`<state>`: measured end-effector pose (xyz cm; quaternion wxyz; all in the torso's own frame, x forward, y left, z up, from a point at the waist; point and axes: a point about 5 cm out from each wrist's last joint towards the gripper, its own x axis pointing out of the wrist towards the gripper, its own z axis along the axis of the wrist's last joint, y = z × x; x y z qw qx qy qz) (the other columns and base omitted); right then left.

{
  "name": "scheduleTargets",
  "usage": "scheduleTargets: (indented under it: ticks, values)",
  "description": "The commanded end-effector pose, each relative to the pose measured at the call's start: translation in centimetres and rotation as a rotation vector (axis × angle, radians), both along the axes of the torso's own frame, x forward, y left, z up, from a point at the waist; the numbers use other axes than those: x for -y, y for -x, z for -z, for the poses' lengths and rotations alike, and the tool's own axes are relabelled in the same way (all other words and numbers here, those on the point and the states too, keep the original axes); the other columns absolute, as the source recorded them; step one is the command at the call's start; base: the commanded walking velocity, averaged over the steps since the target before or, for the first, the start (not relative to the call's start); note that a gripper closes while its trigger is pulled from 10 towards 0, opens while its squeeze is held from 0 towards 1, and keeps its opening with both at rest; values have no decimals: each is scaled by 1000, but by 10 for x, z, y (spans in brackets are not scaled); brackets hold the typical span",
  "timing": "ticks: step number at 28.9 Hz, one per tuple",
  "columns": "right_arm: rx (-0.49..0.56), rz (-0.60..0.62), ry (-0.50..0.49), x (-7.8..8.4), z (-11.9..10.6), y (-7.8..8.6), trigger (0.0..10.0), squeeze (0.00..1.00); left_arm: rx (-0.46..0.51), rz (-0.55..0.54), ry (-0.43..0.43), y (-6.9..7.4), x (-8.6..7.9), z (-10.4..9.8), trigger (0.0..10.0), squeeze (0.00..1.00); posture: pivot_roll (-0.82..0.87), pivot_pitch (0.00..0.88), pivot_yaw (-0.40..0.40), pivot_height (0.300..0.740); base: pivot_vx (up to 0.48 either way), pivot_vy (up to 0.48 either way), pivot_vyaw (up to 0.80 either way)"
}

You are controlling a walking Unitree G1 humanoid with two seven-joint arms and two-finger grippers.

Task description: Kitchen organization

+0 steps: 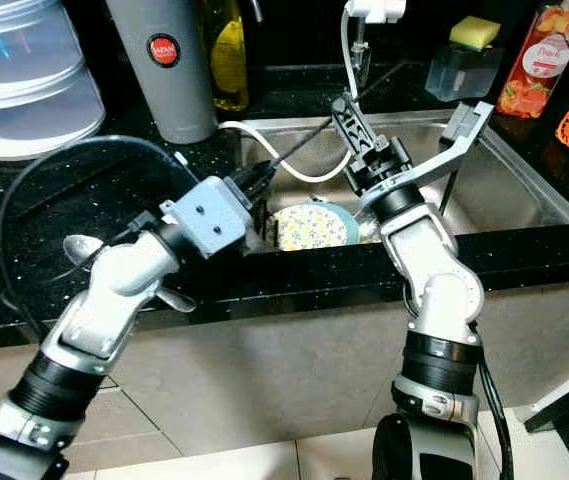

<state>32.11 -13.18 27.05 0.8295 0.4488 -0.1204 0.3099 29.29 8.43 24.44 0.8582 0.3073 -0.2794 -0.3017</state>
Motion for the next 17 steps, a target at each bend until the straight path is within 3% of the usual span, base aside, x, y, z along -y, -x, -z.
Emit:
scheduleTargets:
  ticks: [1, 11, 12, 13, 14, 17]
  values:
    - [-20, 9, 15, 0, 5, -1, 10000, 0, 16, -4, 12, 0, 1, -2, 10000, 0, 72, 0, -7, 740, 0, 0, 0]
    - [-16, 10, 16, 0, 4, -2, 10000, 0, -6, -1, -2, 0, 0, 3, 10000, 0, 71, 0, -7, 740, 0, 0, 0]
    - [-14, 10, 15, 0, 4, -1, 2745, 0, -9, -2, -5, 0, 0, 4, 10000, 0, 71, 0, -6, 740, 0, 0, 0]
    - [-14, 10, 15, 0, 4, -1, 2745, 0, -9, -2, -5, 0, 0, 4, 10000, 0, 71, 0, -6, 740, 0, 0, 0]
    - [-13, 11, 11, 0, 4, -1, 0, 0, -12, -2, -7, 0, 0, 5, 10000, 0, 71, 0, -6, 740, 0, 0, 0]
    - [-10, 10, 5, 1, 4, -1, 0, 0, -14, -4, -9, 0, 0, 5, 10000, 0, 72, 0, -6, 740, 0, 0, 0]
